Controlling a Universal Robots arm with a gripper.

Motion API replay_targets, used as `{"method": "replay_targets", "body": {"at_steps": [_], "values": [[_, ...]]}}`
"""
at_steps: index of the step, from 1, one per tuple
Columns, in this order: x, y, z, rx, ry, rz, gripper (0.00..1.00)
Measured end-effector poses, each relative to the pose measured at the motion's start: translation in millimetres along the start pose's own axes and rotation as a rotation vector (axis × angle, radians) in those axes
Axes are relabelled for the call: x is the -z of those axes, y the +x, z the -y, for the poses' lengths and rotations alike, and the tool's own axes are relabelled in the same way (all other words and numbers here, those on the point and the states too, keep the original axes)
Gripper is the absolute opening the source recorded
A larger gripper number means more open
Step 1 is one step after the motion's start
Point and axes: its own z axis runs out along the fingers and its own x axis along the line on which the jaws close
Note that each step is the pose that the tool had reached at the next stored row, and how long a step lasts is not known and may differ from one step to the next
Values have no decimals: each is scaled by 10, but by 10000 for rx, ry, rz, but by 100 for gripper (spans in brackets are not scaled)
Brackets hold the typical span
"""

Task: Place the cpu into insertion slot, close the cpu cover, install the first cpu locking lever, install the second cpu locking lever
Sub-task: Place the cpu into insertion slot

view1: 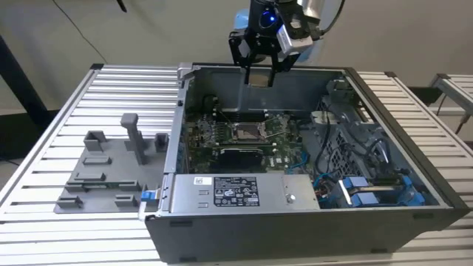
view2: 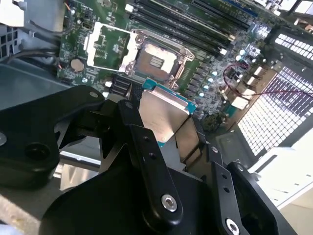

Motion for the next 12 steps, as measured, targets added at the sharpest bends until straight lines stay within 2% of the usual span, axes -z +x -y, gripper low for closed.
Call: {"method": "replay_targets", "body": {"at_steps": [12], "values": [[-25, 0, 2, -1283, -22, 121, 54]]}}
